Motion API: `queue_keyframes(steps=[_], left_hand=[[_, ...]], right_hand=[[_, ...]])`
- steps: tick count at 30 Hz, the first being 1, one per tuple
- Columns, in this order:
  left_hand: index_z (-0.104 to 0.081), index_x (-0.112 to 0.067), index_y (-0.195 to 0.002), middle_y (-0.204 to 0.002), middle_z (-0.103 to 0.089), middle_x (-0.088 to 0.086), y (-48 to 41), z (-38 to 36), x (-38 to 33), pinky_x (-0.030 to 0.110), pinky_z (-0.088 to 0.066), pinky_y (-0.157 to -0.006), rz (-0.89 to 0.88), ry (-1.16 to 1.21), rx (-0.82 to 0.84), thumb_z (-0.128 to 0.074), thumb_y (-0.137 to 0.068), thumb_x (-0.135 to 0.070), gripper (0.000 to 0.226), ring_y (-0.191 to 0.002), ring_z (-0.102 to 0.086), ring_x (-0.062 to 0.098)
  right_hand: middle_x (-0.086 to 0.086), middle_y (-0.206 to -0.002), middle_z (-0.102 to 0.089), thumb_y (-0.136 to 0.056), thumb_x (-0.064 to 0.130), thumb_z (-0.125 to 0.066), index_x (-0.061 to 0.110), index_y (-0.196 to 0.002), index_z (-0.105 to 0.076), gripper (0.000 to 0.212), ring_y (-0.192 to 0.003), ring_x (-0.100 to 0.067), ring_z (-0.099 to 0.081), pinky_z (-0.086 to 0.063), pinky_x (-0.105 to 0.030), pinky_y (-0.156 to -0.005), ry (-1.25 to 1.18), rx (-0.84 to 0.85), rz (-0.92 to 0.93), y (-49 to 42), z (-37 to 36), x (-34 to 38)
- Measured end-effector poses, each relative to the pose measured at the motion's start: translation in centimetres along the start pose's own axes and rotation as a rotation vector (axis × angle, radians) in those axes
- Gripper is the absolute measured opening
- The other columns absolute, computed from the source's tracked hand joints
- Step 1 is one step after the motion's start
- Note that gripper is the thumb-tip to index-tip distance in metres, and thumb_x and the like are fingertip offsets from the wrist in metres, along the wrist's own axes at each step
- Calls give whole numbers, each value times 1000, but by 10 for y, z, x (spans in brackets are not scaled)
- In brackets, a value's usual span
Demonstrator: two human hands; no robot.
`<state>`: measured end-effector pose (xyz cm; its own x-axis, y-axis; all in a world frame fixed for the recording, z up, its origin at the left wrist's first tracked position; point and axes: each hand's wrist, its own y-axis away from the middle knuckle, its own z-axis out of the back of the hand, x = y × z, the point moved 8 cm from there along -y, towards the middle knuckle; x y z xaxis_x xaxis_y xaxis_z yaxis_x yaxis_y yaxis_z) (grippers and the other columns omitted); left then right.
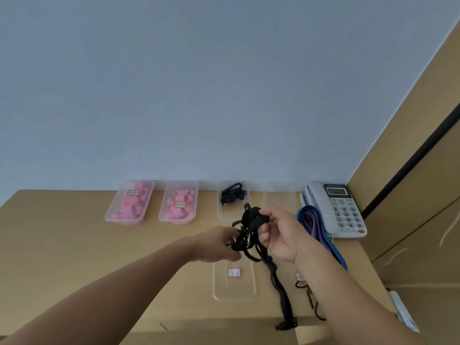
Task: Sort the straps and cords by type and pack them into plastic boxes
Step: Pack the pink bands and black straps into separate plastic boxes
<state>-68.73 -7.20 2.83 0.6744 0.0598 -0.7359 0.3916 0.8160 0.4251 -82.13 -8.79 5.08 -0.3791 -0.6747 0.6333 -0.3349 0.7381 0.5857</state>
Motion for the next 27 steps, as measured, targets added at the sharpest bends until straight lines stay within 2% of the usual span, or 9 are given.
queue_keyframes(steps=[2,4,8,11,15,19,22,25,27], left_hand=[[-62,-18,-98,-83,-61,-1,2,6,-4,23,-46,-64,12,-53,-1,-63,-89,-28,13,-70,-57,11],[-60,-16,-86,-67,-49,-3,8,13,-11,23,-37,-52,43,63,63,-61,-92,-27,13,-54,-45,12],[-58,-3,-98,-58,-29,-5,28,37,-51,23,-17,-44,3,296,275,-61,-86,-24,25,-47,-21,11],[-58,-7,-91,-61,-33,-1,36,63,-77,22,-17,-41,-18,294,267,-59,-80,-25,21,-46,-20,13],[-61,-12,-71,-59,-46,4,42,93,-106,22,-20,-42,-68,252,214,-55,-78,-25,15,-43,-27,15],[-63,-8,-79,-59,-48,4,42,110,-119,22,-20,-43,-104,314,199,-46,-75,-35,32,-41,-30,13],[-61,-7,-83,-60,-45,3,41,113,-125,21,-18,-42,-128,451,247,-36,-76,-34,38,-41,-25,11],[-62,-5,-87,-61,-44,3,41,112,-133,17,-22,-39,-164,575,298,-36,-78,-32,38,-39,-27,9],[-61,-4,-93,-65,-45,3,42,114,-140,19,-22,-40,-215,653,316,-40,-83,-30,36,-41,-29,9]], right_hand=[[-6,-63,-53,-92,14,-55,5,-93,-56,9,-46,-10,-49,-38,-19,-41,69,-16,32,-1,1,8],[-6,-63,-58,-93,18,-55,5,-90,-62,15,-50,-13,-49,-37,-24,-46,346,-117,116,-2,8,20],[8,-96,-64,-94,46,-55,23,-98,-59,24,-86,-5,-59,-45,-25,-73,1092,-328,499,11,-5,57],[14,-96,-70,-91,61,-49,29,-97,-67,37,-93,4,-62,-44,-12,-76,796,-59,743,36,-43,71],[5,-93,-75,-91,42,-54,17,-109,-67,34,-92,-9,-69,-51,-15,-78,706,231,795,49,-74,73],[-3,-65,-58,-79,56,-62,23,-95,-65,37,-65,-23,-63,-51,-33,-66,587,193,764,53,-76,91],[5,-79,-66,-76,69,-60,29,-73,-65,41,-71,-11,-64,-46,-28,-71,749,38,837,56,-75,108],[12,-112,-64,-77,58,-67,32,-90,-69,30,-100,-2,-64,-47,-19,-85,698,87,885,61,-81,118],[-2,-96,-69,-83,49,-67,21,-104,-66,35,-93,-19,-67,-53,-32,-85,580,248,829,61,-88,117]])
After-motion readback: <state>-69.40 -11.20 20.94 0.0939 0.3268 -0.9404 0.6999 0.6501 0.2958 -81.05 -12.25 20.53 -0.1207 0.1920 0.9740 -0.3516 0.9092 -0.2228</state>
